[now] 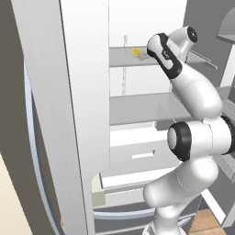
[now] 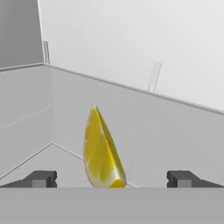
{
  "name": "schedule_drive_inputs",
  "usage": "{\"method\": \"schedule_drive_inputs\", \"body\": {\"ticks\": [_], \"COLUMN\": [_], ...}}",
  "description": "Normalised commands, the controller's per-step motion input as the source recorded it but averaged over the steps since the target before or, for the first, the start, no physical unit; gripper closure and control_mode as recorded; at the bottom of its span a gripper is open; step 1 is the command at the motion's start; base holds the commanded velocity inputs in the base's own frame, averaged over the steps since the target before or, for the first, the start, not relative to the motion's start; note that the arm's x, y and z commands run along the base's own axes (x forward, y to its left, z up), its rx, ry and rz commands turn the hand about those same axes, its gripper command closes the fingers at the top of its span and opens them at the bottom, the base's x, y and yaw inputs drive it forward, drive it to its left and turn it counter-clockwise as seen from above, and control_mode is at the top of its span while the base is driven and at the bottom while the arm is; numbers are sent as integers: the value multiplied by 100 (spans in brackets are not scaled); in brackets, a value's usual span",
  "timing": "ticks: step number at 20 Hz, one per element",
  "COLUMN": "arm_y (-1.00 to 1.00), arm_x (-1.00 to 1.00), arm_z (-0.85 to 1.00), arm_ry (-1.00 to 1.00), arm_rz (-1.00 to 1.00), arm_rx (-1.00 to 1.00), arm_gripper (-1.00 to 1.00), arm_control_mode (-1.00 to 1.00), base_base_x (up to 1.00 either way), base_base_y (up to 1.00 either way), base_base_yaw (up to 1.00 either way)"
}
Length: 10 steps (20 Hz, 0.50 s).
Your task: There is a bowl on the dining counter. Grab a lemon wedge from the fridge and place it in the bowl. Then get the liquor bottle and glass cup from the cabinet and place them next to the bowl.
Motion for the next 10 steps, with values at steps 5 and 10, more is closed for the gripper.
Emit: {"method": "schedule_drive_inputs", "body": {"ticks": [5,10], "arm_y": [5,17], "arm_x": [21,21], "arm_z": [-15,-13], "arm_ry": [0,0], "arm_rz": [5,6], "arm_rx": [0,0], "arm_gripper": [-100,-100], "arm_control_mode": [-100,-100], "base_base_x": [0,0], "base_base_y": [0,0], "base_base_yaw": [0,0]}}
